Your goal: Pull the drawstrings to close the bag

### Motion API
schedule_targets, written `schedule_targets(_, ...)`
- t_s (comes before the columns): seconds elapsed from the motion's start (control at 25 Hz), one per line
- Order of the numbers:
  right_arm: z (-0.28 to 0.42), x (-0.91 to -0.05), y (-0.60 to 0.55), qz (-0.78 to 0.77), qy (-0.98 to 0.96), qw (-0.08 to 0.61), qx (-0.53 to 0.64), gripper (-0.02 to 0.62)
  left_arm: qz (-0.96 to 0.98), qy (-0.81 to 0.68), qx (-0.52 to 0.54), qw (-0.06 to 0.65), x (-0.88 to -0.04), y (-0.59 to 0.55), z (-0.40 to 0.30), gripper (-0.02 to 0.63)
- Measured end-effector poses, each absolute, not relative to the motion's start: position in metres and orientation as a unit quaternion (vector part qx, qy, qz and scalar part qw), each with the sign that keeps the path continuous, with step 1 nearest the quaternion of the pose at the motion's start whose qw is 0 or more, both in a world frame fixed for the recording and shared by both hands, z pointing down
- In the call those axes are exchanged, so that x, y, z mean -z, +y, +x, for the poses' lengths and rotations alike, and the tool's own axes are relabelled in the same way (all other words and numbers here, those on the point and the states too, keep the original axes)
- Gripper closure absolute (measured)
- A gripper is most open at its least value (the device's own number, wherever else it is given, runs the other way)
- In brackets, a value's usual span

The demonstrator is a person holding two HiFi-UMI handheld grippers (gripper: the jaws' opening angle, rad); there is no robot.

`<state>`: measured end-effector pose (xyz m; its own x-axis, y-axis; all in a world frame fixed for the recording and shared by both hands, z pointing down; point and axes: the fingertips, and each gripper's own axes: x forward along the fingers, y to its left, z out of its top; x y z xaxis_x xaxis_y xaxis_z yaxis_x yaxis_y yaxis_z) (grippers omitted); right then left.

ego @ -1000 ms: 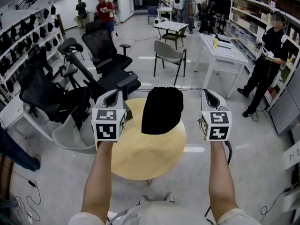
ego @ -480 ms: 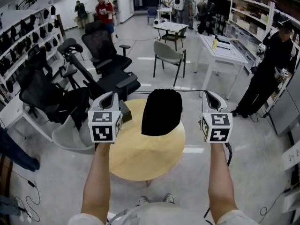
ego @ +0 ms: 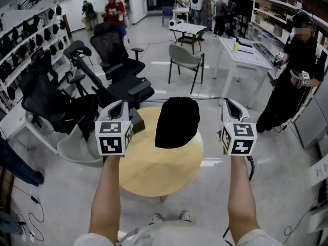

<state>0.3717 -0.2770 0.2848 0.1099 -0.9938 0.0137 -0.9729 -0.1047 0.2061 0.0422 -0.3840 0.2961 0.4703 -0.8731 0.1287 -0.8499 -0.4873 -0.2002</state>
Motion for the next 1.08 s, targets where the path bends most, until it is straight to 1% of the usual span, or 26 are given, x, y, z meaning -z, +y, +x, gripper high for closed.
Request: schedule_targets(1.08,0.362,-0.291,-0.282,0.735,-0.672,0.08,0.056,0.584,-0.853,0.507,0.113,0.049,-0.304,-0.386,0.032,0.601)
